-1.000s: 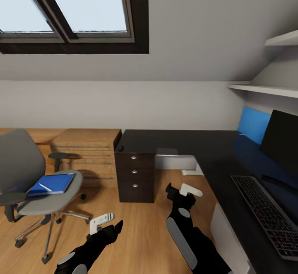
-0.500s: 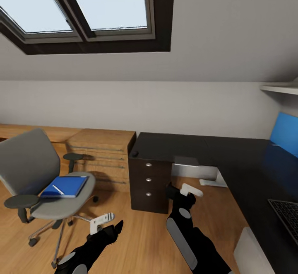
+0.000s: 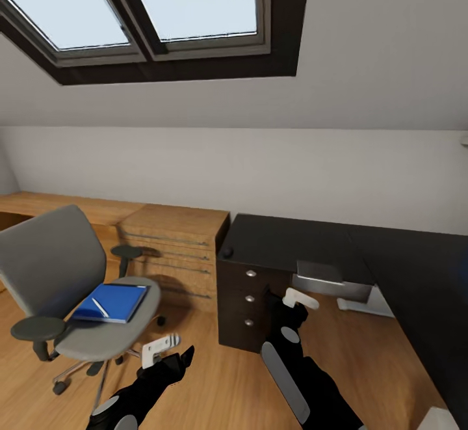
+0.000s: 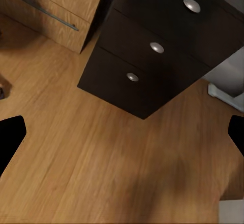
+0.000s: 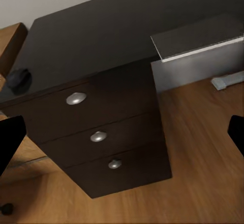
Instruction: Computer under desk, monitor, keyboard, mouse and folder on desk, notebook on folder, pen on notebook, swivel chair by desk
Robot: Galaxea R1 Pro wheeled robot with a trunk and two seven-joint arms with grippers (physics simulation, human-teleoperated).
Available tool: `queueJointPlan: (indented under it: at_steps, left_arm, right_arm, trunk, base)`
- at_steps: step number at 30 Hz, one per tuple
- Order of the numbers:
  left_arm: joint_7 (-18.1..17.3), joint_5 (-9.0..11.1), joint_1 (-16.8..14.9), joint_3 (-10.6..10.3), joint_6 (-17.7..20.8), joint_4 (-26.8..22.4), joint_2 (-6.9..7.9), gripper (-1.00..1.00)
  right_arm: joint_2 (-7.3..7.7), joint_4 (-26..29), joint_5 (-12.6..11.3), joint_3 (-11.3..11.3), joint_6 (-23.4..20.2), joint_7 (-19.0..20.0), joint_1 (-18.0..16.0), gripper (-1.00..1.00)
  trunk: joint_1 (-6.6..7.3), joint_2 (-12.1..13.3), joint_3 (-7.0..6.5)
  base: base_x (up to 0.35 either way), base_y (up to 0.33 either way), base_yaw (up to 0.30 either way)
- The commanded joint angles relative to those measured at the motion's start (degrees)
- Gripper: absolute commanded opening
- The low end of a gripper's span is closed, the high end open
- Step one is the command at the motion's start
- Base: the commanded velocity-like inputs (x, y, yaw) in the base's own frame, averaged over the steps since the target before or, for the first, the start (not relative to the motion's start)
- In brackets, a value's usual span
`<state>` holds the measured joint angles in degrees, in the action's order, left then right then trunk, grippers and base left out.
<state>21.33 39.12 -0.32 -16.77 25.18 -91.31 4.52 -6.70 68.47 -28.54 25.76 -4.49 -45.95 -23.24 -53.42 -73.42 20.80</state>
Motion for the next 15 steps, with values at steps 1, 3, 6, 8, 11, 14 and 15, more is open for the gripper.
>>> queueJointPlan:
  at_steps: [1, 3, 6, 8, 11, 14, 15]
  left_arm:
    - [0.6, 0.6, 0.0, -0.2, 0.0, -0.1, 0.05, 1.00]
    - [0.6, 0.6, 0.0, -0.2, 0.0, -0.1, 0.05, 1.00]
    - [0.6, 0.5, 0.0, -0.4, 0.0, -0.1, 0.05, 1.00]
    - [0.6, 0.4, 0.0, -0.4, 0.0, -0.1, 0.01, 1.00]
    - [0.6, 0.4, 0.0, -0.4, 0.0, -0.1, 0.02, 1.00]
    - [0.6, 0.4, 0.0, -0.4, 0.0, -0.1, 0.04, 1.00]
    - [0.6, 0.4, 0.0, -0.4, 0.0, -0.1, 0.04, 1.00]
  right_arm:
    - [0.02, 0.1, -0.1, 0.1, -0.4, -0.4, -0.1, 1.00]
    - [0.02, 0.0, -0.1, 0.1, -0.4, -0.4, -0.1, 1.00]
    - [0.02, 0.1, 0.0, 0.0, -0.4, -0.4, -0.1, 1.00]
    - [0.02, 0.1, 0.0, 0.0, -0.4, -0.4, -0.1, 1.00]
    - [0.04, 0.2, 0.0, 0.0, -0.4, -0.4, -0.1, 1.00]
    - [0.04, 0.3, 0.0, 0.0, -0.4, -0.5, -0.1, 1.00]
    - [0.03, 0.3, 0.0, 0.0, -0.4, -0.5, -0.1, 1.00]
  trunk:
    - [-0.04, 0.0, 0.06]
    - [-0.04, 0.0, 0.06]
    - [-0.04, 0.0, 0.06]
    - [-0.04, 0.0, 0.06]
    - [-0.04, 0.0, 0.06]
    - [-0.04, 0.0, 0.06]
    - [-0.04, 0.0, 0.06]
  base:
    - [0.329, 0.000, 0.009]
    - [0.329, -0.004, 0.006]
    - [0.324, -0.057, 0.003]
    - [0.319, -0.107, 0.001]
    - [0.316, -0.130, 0.000]
    - [0.313, -0.152, 0.000]
    - [0.311, -0.165, 0.000]
